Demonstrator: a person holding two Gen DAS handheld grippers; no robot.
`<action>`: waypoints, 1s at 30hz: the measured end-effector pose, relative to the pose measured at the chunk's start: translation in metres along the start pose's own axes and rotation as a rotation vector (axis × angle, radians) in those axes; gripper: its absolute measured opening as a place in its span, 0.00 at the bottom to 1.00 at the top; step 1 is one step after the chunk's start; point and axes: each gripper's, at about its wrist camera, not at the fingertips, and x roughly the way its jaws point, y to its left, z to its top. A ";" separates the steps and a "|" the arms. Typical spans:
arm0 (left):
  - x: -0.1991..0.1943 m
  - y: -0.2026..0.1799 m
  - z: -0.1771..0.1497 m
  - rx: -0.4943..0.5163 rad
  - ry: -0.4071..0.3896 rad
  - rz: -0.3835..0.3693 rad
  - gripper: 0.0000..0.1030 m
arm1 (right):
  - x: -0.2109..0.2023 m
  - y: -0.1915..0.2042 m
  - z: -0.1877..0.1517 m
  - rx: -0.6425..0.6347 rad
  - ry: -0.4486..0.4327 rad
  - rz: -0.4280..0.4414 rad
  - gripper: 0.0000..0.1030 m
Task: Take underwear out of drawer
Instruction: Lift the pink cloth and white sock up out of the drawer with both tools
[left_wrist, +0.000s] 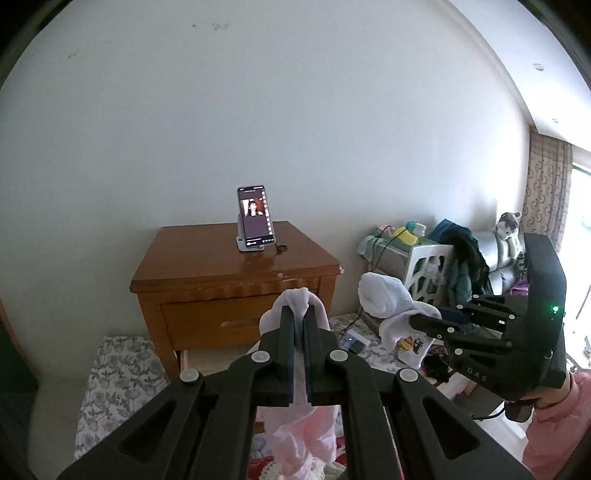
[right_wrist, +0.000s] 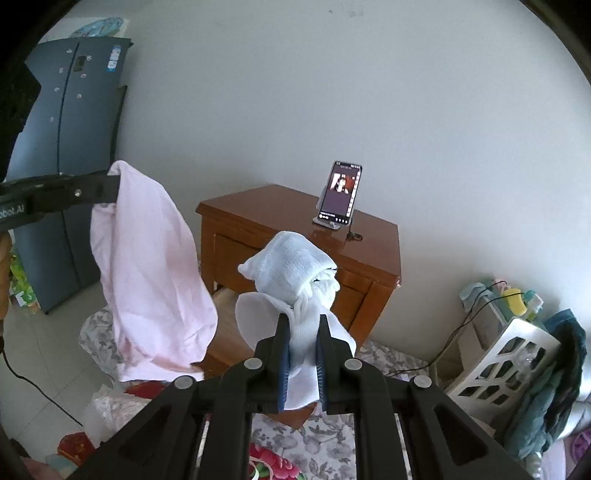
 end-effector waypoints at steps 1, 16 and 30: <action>-0.005 -0.003 -0.001 0.006 0.000 -0.004 0.04 | -0.007 0.002 -0.002 -0.002 -0.006 0.002 0.13; -0.056 -0.038 -0.039 0.082 0.000 -0.103 0.04 | -0.069 0.024 -0.028 -0.054 -0.033 0.036 0.13; -0.037 -0.041 -0.109 0.059 0.099 -0.206 0.04 | -0.060 0.038 -0.079 -0.046 0.032 0.092 0.13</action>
